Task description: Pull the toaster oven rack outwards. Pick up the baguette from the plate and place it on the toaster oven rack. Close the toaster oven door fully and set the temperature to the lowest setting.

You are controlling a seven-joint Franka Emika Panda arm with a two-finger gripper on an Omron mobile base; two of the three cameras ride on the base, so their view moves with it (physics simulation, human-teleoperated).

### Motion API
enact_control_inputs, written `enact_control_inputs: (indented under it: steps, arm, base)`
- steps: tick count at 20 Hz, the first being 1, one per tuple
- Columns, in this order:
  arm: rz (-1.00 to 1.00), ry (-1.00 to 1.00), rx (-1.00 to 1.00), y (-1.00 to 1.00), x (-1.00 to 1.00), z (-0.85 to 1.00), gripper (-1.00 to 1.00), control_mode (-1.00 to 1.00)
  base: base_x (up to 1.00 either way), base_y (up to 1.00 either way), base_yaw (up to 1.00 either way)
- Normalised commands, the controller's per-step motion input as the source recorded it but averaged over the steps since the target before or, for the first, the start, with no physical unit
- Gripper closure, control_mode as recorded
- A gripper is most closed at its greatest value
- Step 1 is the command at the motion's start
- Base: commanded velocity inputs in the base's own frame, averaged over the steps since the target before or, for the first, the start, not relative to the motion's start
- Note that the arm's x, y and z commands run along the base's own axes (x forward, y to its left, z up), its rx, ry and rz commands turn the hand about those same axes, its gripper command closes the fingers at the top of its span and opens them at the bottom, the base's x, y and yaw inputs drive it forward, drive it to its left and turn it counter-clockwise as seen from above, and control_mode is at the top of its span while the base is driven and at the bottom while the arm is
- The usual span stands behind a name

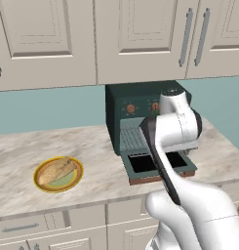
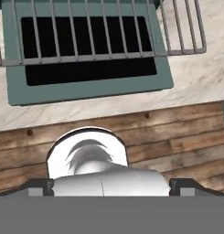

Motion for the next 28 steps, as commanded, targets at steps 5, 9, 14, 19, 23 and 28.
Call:
enact_control_inputs:
  steps: [5,9,14,19,23,28]
  arm:
    - [-0.24,0.03,-0.02,1.00,-0.28,0.08,-1.00,-1.00]
    - [-0.27,-0.03,0.12,1.00,-0.04,0.00,-1.00,-1.00]
    - [-0.08,-0.02,0.07,1.00,0.54,-0.09,-1.00,-1.00]
    - [0.00,-0.01,0.01,1.00,0.72,-0.13,-1.00,-1.00]
    - [0.06,-0.06,0.07,1.00,0.59,-0.39,-1.00,-1.00]
    - [0.00,-0.07,0.16,0.85,0.66,-0.48,-1.00,-1.00]
  base:
    - [0.00,0.00,0.00]
    - [0.00,0.00,0.00]
    - [0.00,0.00,0.00]
    - [0.00,0.00,0.00]
    - [0.00,0.00,0.00]
    - [0.00,0.00,0.00]
